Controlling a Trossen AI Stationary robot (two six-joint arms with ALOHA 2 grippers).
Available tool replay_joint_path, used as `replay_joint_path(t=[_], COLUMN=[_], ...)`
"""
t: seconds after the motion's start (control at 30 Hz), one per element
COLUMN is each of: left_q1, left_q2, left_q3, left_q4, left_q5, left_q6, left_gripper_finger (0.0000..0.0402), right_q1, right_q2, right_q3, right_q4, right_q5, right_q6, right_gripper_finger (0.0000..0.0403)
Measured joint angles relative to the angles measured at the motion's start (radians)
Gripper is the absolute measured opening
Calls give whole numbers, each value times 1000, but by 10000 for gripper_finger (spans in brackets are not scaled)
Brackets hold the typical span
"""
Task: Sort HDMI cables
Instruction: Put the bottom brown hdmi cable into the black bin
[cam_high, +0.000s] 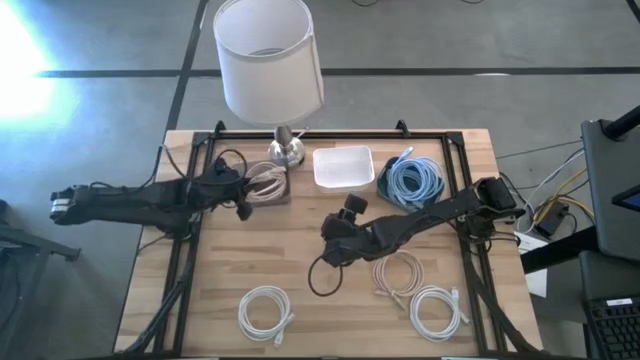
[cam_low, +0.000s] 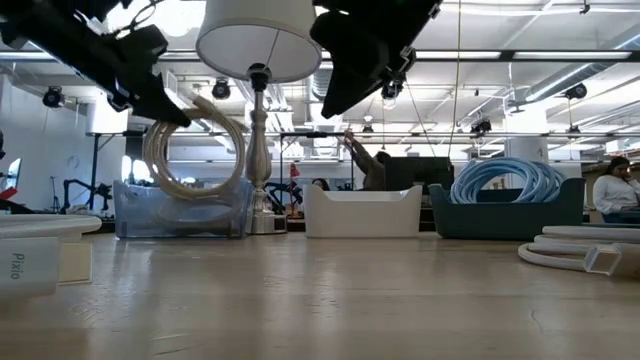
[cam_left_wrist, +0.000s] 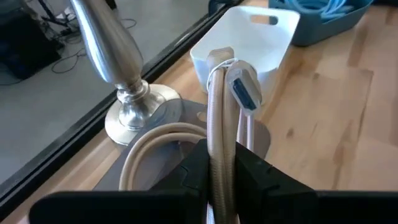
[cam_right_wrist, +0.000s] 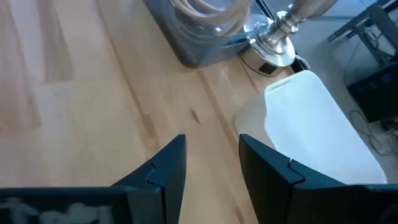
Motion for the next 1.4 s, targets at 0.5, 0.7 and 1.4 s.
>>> replay_joint_path(t=[0.5,0.7,1.4], left_q1=[52,52,52], left_q2=[98,107,88], left_q3=[-41,-43,1], left_q4=[102,102,91], left_q5=[143,127,-51], left_q6=[88,70,75], left_gripper_finger=[52,69,106], right_q1=[0,0,0], right_q2=[0,0,1], right_q3=[-1,-1,-1], right_q4=[18,18,18], right_q5=[-7,-7,-28], right_q6=[-5,-5,-4], right_gripper_finger=[121,126,115])
